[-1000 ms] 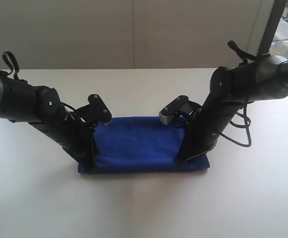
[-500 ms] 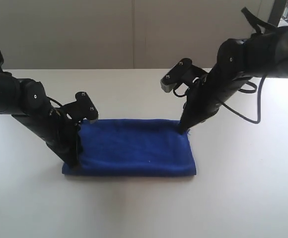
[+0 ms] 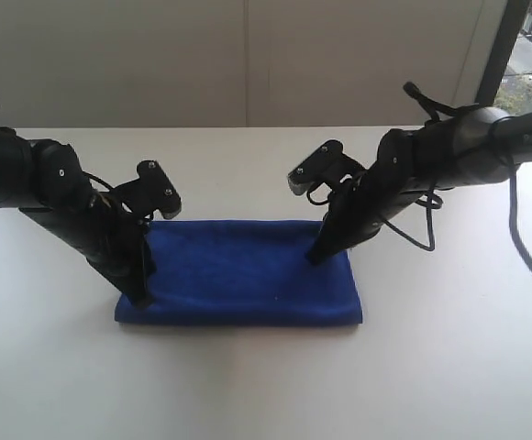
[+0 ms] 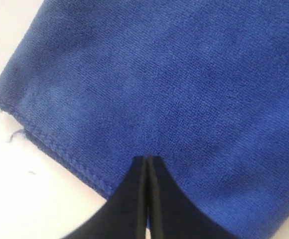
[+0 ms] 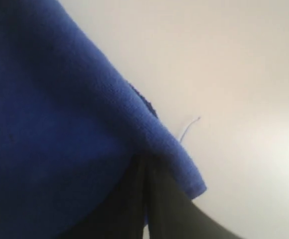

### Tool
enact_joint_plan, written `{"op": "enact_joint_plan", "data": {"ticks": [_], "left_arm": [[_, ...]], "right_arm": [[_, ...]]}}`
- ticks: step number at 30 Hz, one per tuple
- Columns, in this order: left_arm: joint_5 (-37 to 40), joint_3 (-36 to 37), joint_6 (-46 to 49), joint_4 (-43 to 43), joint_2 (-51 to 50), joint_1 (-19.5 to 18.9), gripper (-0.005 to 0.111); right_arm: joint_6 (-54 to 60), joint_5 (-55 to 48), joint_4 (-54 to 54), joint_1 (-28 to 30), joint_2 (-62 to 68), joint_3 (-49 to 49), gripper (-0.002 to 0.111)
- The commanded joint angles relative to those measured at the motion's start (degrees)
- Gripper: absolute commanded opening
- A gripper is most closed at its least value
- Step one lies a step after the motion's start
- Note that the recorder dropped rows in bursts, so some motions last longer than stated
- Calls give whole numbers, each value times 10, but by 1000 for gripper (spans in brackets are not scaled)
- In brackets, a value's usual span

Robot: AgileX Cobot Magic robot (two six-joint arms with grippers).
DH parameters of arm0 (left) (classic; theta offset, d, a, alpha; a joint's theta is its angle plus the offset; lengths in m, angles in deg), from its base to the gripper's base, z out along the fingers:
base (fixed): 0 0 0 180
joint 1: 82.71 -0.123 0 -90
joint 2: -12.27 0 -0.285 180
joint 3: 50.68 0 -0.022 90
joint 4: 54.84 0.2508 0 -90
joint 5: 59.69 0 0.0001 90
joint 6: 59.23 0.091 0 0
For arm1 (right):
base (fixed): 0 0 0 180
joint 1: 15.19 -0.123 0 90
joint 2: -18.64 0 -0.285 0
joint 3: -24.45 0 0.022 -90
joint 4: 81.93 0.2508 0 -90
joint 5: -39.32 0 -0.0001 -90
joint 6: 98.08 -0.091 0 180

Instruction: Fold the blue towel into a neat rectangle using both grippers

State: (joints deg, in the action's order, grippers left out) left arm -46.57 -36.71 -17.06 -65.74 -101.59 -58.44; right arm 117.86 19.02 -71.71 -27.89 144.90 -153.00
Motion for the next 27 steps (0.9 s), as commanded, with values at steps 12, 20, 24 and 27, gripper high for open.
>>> {"op": "enact_joint_plan", "data": {"ticks": [12,20,24,27], "left_arm": [[16,2,2,-8,-42,-1,0],[20,-15,-56,-8,116,-9,0],[95,-7,-104,-8,238,-53,0],[111,25,-132,-8,338,-71,0]], "right_arm": [[0,41,-6,2,13,-1,0],[-41,6,-8,15,-167,1,0],[-81,-86,-11,50,-278,10,0],[-100,-100,-14,57,-362,55,0]]}}
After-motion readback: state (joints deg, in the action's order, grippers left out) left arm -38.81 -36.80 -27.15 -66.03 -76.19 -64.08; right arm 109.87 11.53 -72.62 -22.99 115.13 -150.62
